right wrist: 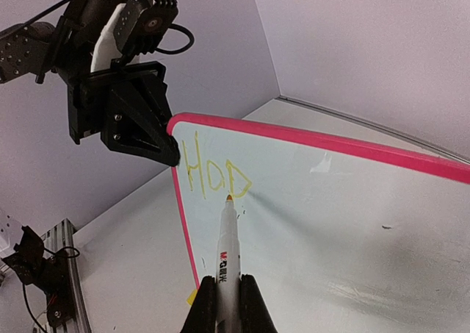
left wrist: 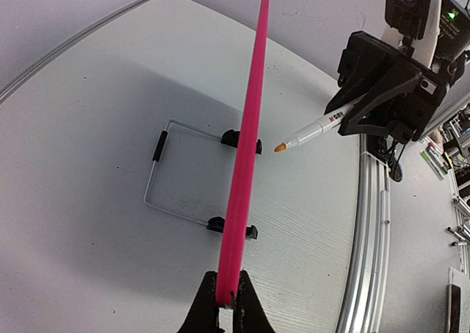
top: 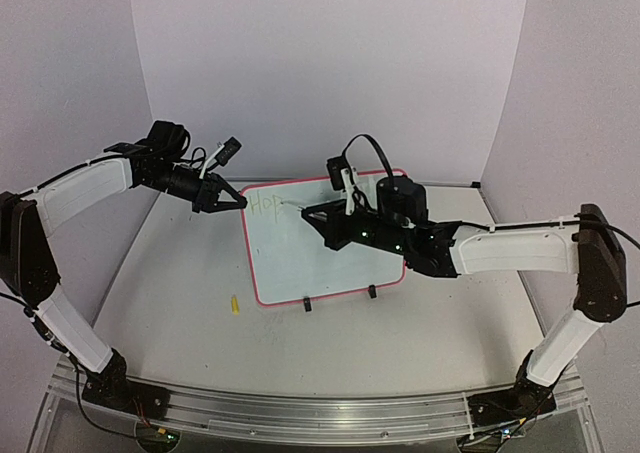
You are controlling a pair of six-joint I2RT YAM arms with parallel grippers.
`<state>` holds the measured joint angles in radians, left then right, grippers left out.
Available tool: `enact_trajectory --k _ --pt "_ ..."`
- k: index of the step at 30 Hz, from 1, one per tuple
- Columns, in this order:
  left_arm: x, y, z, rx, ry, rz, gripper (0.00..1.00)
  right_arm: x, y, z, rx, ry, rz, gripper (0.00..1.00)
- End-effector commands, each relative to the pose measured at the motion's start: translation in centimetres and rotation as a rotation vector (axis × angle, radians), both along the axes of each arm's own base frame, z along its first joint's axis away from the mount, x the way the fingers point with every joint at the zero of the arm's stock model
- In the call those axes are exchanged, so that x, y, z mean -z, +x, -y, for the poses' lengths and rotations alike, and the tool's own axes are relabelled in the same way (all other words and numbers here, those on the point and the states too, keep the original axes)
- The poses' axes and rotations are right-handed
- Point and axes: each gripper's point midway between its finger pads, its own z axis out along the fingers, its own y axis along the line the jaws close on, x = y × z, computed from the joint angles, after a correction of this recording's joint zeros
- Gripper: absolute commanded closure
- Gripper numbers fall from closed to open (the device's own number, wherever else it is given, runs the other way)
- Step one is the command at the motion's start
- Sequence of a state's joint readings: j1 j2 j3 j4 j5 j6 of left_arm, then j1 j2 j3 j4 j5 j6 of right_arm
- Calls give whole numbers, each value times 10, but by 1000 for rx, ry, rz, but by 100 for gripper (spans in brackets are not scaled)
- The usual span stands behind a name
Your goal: Write a sentence on the whiteboard
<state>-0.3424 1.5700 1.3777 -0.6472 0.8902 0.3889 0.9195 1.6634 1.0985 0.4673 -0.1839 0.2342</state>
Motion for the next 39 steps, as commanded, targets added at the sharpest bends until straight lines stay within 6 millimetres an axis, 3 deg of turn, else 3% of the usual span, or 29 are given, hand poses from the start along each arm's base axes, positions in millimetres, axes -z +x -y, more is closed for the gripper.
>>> enact_trajectory --k 1,10,18,29,39 --pt "-4 -6 2 11 13 23 100 -10 10 1 45 22 30 100" --pt "-6 -6 2 10 12 31 100 -2 19 -1 71 -4 23 100" --pt "-8 -7 1 9 11 33 100 -1 21 11 128 -14 26 100" --pt "-7 -7 2 10 12 30 100 -15 22 25 178 -15 68 100" --pt "-6 -6 2 10 12 29 100 -26 24 15 143 -3 93 100"
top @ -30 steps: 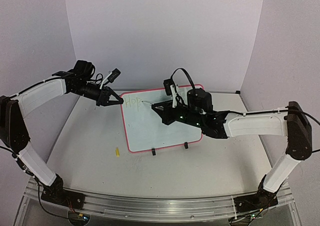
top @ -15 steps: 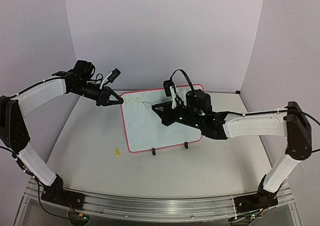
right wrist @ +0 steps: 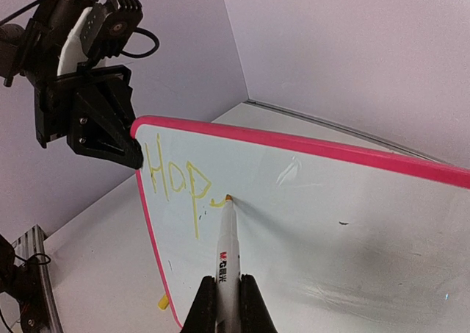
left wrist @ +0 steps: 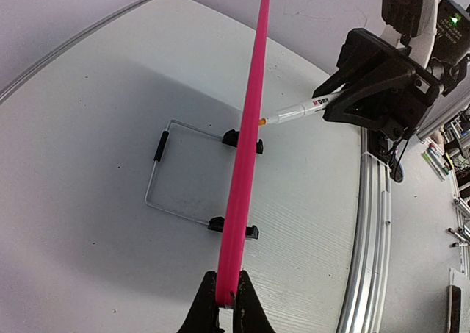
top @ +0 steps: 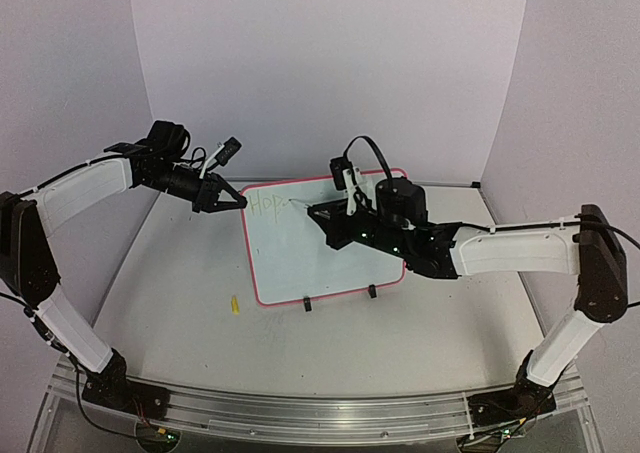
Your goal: Write a sentence on the whiteboard
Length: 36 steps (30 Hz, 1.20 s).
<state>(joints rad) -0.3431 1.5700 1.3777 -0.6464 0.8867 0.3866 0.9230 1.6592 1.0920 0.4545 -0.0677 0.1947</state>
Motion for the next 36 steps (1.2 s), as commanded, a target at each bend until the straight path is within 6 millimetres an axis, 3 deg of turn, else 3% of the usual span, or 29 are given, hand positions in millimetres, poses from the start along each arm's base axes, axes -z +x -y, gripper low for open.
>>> enact_trajectory --k 1,19,36 --pt "-7 -7 2 12 11 30 100 -30 10 1 31 41 58 100" --pt "-7 -7 2 14 9 30 100 -3 8 -11 -15 6 -9 100" --pt "-5 -7 2 14 12 26 100 28 0 -4 -21 -29 -88 100"
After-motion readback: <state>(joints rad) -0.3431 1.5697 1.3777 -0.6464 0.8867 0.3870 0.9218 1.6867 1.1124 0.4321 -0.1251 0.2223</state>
